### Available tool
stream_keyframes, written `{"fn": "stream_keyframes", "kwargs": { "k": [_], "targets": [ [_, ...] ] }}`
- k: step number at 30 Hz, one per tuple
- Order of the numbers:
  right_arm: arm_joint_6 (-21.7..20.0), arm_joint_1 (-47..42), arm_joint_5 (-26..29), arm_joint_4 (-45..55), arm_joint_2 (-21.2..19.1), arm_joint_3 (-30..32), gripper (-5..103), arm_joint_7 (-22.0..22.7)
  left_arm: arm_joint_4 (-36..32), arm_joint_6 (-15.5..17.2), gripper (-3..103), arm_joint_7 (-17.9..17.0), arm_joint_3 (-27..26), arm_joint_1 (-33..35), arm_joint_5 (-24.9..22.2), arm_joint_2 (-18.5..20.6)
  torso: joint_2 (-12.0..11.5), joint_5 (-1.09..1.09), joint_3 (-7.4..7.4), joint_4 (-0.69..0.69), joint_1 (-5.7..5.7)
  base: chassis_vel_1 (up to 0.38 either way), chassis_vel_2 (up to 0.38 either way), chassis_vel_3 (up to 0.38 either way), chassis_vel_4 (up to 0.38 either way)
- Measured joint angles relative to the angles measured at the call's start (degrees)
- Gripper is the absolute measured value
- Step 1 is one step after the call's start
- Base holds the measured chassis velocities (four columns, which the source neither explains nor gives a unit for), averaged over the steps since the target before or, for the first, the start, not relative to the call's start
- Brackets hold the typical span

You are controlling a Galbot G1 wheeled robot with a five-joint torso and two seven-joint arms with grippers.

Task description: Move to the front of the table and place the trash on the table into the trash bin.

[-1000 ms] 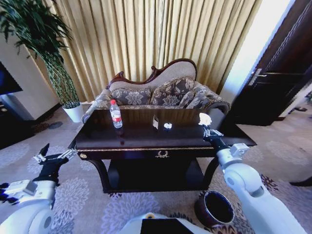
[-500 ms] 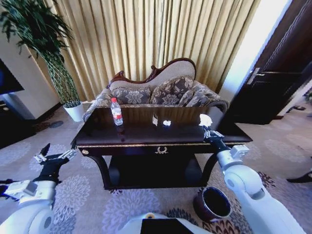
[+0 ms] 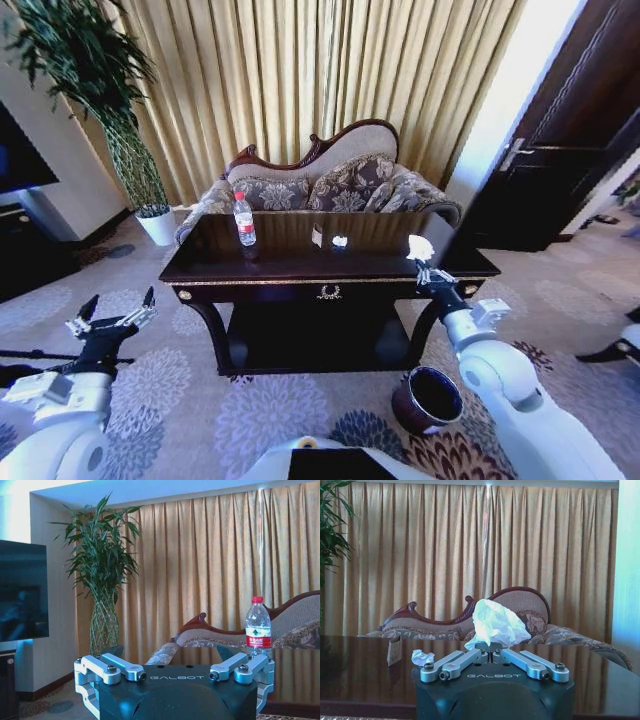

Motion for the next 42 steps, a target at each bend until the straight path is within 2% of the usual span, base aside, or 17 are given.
{"fn": "stream_keyframes", "kwargs": {
  "k": [12,16,25,27,31,34,35,39,42],
  "targets": [
    [0.52,-1.17,-0.32,-4.14,0.58,0.84,0,-0.5,0.08,-0.97,100,0.91,-1.06,0.75,-0.06,-0.68,-0.02,0.0,0.02,0.01,0.02,0.009,-0.012,-0.01,0.01],
    [0.58,-3.83,-0.38,-7.83,1.62,2.58,0,-1.07,0.08,-1.04,100,0.98,-1.19,0.7,-0.22,-0.71,-0.01,0.0,0.01,0.0,0.01,0.0,0.0,0.0,0.0],
    [3.88,-13.42,-2.21,-14.63,3.69,9.97,0,-5.08,0.08,-1.04,100,0.99,-2.04,0.32,-1.03,-0.62,-0.01,0.0,0.01,-0.01,0.01,0.0,0.0,0.0,0.0],
    [4.12,-13.95,-2.6,-15.69,3.89,10.01,0,-5.4,0.23,-1.04,100,1.0,-2.03,0.23,-1.04,-0.68,-0.01,-0.01,0.0,-0.01,0.01,0.0,0.0,0.0,0.0],
    [6.44,-13.04,-6.01,-23.05,4.77,7.96,0,-5.89,0.43,-1.06,100,1.0,-1.8,0.1,-1.04,-0.93,0.0,0.01,0.0,-0.01,0.01,0.0,0.0,0.0,0.0],
    [8.53,-8.62,-8.85,-32.75,5.33,4.82,0,-5.89,0.38,-1.06,100,1.05,-1.62,0.12,-1.03,-1.21,-0.01,0.01,0.0,0.01,0.01,0.0,0.0,0.0,0.0],
    [8.53,-8.62,-8.85,-32.75,5.33,4.82,0,-5.89,0.38,-1.06,100,1.05,-1.62,0.12,-1.03,-1.21,-0.01,0.01,0.0,0.01,0.01,0.0,0.0,0.0,0.0],
    [8.32,-3.34,-7.58,-43.69,5.0,1.34,0,-5.79,-0.12,-1.06,100,1.07,-1.88,0.18,-1.02,-1.26,-0.01,0.01,0.01,0.01,0.01,0.0,0.0,0.0,0.0],
    [8.01,-2.17,-7.34,-46.85,4.85,0.45,0,-5.77,-0.27,-1.06,100,1.07,-1.94,0.19,-1.02,-1.31,-0.01,0.01,0.01,0.0,0.01,0.0,0.0,0.0,0.0]
  ]
}}
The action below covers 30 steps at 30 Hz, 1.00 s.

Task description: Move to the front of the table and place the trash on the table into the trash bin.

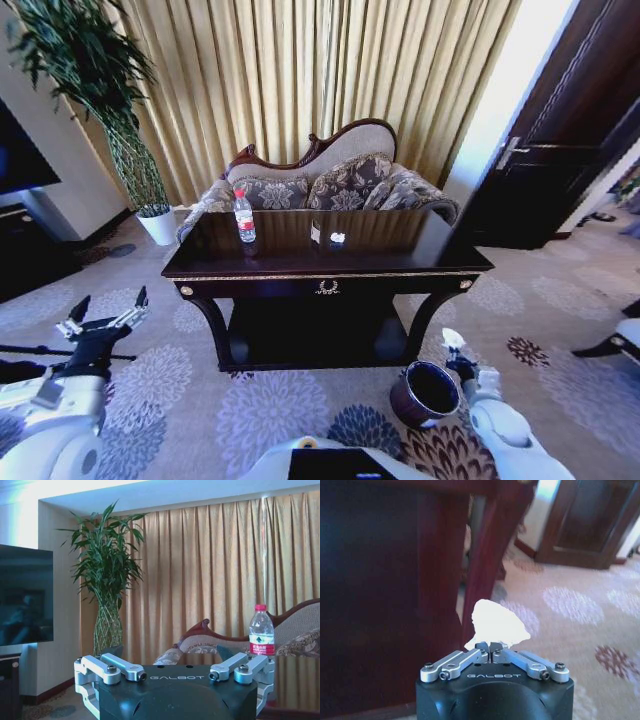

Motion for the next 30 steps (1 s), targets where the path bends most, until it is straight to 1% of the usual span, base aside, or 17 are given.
{"fn": "stream_keyframes", "kwargs": {
  "k": [5,7,14,28,30],
  "targets": [
    [-1.53,2.91,0.24,-5.89,-0.48,-1.2,0,0.18,-0.27,0.0,100,0.0,0.38,0.06,0.15,-0.41,0.0,-0.02,0.0,-0.01,0.0,0.0,0.0,0.0,0.0],
    [-1.75,3.59,0.23,-7.28,-0.58,-1.42,0,0.22,-0.37,0.0,100,0.0,0.52,0.09,0.21,-0.49,0.0,-0.01,0.0,0.01,0.0,0.0,0.0,0.0,0.0],
    [-2.07,6.02,0.01,-12.3,-0.63,-2.18,0,0.31,-0.7,0.0,100,0.0,0.54,0.27,0.25,-0.53,0.0,-0.01,0.0,-0.01,0.0,0.0,0.0,0.0,0.0],
    [-2.0,6.57,-1.27,-13.39,0.39,-2.96,-1,0.37,-1.18,-0.05,100,0.0,0.2,0.68,0.25,-0.76,0.0,-0.02,0.0,-0.01,0.0,0.0,0.0,0.0,0.0],
    [-2.0,6.32,-1.69,-13.07,0.55,-3.0,9,0.37,-1.42,-0.06,100,0.0,0.2,0.8,0.25,-0.78,0.0,-0.01,0.0,0.0,0.0,0.0,0.0,0.0,0.0]
  ]
}}
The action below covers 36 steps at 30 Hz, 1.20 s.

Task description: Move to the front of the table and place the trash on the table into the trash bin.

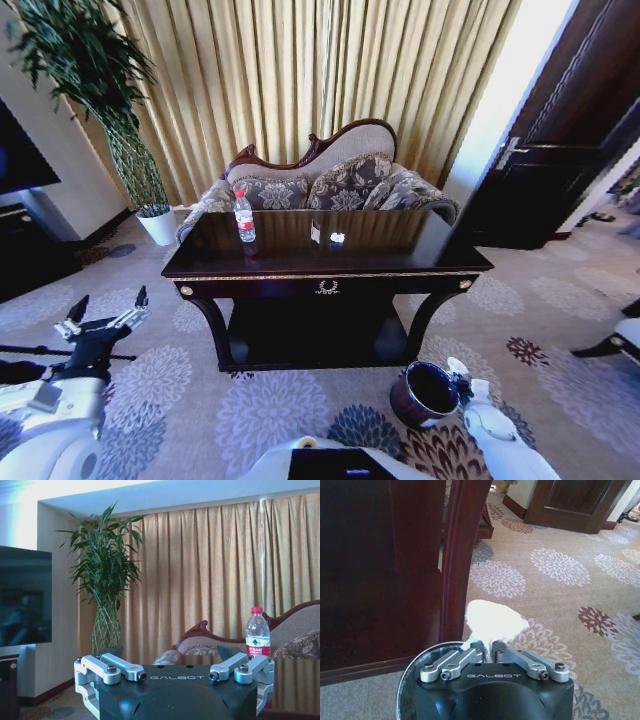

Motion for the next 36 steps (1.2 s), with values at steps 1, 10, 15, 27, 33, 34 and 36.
{"fn": "stream_keyframes", "kwargs": {
  "k": [1,10,15,27,33,34,36],
  "targets": [
    [0.0,0.0,0.0,0.0,0.0,0.0,9,0.0,0.0,0.0,100,0.0,0.0,0.0,0.0,0.0,0.0,0.0,0.0,0.0,0.0,0.0,0.0,0.0,0.0],
    [0.01,-0.58,-0.23,0.42,-0.03,0.41,41,0.0,-0.32,-0.21,100,-0.07,0.01,0.37,0.0,-0.25,0.0,0.0,0.0,0.0,0.0,0.0,0.0,0.0,0.0],
    [0.02,-0.68,-0.19,0.57,-0.12,0.73,58,0.0,-0.51,-0.24,100,-0.08,0.1,0.41,0.02,-0.3,0.0,0.0,0.0,-0.01,0.0,0.0,0.0,0.0,0.0],
    [-0.73,-1.91,-0.05,1.97,-0.44,0.97,100,-0.07,-0.56,-0.34,100,-0.12,-0.01,0.56,0.05,-0.39,0.0,0.0,0.0,-0.01,0.0,0.0,0.0,0.0,0.0],
    [-0.98,-2.04,-0.08,2.12,-0.41,0.89,100,-0.09,-0.47,-0.4,100,-0.12,0.03,0.59,0.12,-0.58,0.0,0.0,0.0,0.0,0.0,0.0,0.0,0.0,0.0],
    [-0.99,-2.05,-0.09,2.16,-0.37,0.89,100,-0.1,-0.47,-0.39,100,-0.11,0.09,0.59,0.15,-0.6,0.0,0.0,0.0,-0.01,0.0,0.0,0.0,0.0,0.0],
    [-1.01,-2.07,-0.1,2.2,-0.26,0.89,100,-0.1,-0.43,-0.4,100,-0.08,0.22,0.44,0.17,-0.6,0.0,0.0,0.0,0.0,0.0,0.0,0.0,0.0,0.0]
  ]
}}
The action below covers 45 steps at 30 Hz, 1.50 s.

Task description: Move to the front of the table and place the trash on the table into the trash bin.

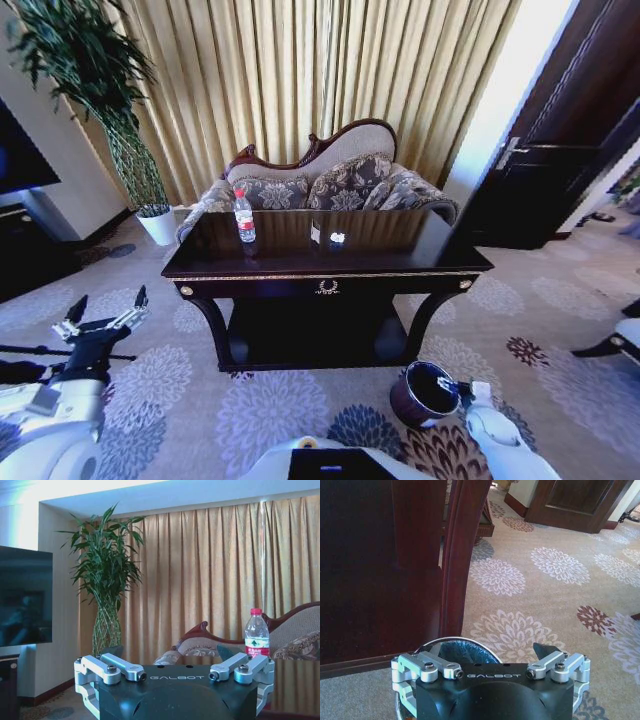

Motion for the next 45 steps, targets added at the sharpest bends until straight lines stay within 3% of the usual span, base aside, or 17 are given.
{"fn": "stream_keyframes", "kwargs": {
  "k": [14,19,28,35,45],
  "targets": [
    [0.0,-0.12,0.79,0.43,-0.11,0.2,100,-0.03,0.36,0.02,100,0.03,0.1,-0.34,0.08,0.03,0.0,0.0,0.0,0.0,0.0,0.0,0.0,0.0,0.0],
    [3.21,-1.17,2.33,4.1,-0.14,1.02,100,-0.49,0.46,0.02,100,0.05,0.09,-0.33,0.09,0.0,0.0,0.0,0.0,0.0,0.0,0.0,0.0,0.0,0.0],
    [3.65,-6.74,1.99,22.48,0.01,5.45,100,-3.0,0.43,0.04,100,0.11,0.29,-0.36,0.12,0.19,0.0,-0.01,0.0,0.0,0.0,0.0,0.0,0.0,0.0],
    [-3.53,-8.48,4.95,43.29,0.16,7.09,100,-3.64,0.76,0.16,100,0.09,0.03,-0.41,0.23,0.49,0.0,-0.02,0.0,0.01,0.0,0.0,0.0,0.0,0.0],
    [-6.19,-6.82,7.4,53.48,-0.35,5.9,100,-0.83,0.25,0.23,100,0.08,0.01,-0.27,0.29,0.17,0.0,0.0,0.0,0.0,0.0,0.0,0.0,0.0,0.0]
  ]
}}
